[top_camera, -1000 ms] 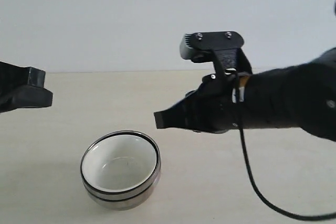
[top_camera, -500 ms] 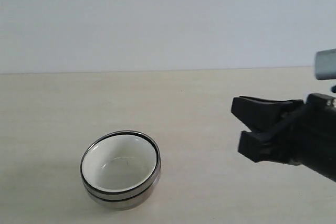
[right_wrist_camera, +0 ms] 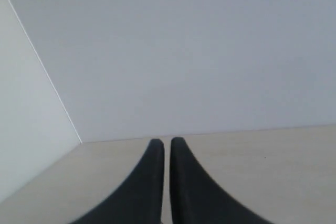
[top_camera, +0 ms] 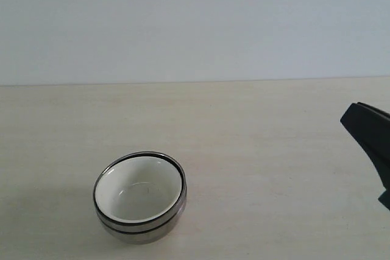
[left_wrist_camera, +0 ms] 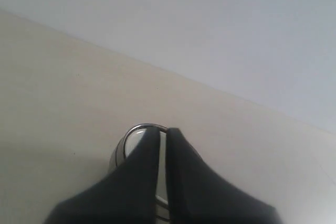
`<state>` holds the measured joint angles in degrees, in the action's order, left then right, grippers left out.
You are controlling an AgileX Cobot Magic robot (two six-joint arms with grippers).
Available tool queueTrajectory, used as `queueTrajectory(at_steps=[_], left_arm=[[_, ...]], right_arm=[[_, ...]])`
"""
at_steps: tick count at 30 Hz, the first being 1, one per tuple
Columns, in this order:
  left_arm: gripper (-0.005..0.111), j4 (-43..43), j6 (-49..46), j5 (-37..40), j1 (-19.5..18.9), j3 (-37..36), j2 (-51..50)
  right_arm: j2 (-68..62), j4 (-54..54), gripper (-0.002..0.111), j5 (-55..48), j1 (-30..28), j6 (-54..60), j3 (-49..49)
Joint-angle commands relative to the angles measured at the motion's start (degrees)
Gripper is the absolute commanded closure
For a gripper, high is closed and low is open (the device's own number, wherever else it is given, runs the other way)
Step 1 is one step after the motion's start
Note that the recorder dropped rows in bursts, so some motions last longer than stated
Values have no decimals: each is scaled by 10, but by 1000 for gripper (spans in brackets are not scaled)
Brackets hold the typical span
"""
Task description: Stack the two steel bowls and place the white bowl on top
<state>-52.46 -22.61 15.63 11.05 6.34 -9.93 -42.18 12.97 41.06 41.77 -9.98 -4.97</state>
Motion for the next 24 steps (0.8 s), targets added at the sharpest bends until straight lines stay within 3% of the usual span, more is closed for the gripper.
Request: queueTrajectory(at_steps=[1, 7, 24], left_arm=[[103, -47, -3, -21, -1, -22, 7], [103, -56, -3, 28, -1, -28, 7], [103, -32, -33, 0, -1, -28, 28]], right_arm=[[3, 2, 108, -9, -2, 9, 3], [3, 2, 108, -12, -2, 9, 3], [3, 2, 108, -13, -2, 9, 3]])
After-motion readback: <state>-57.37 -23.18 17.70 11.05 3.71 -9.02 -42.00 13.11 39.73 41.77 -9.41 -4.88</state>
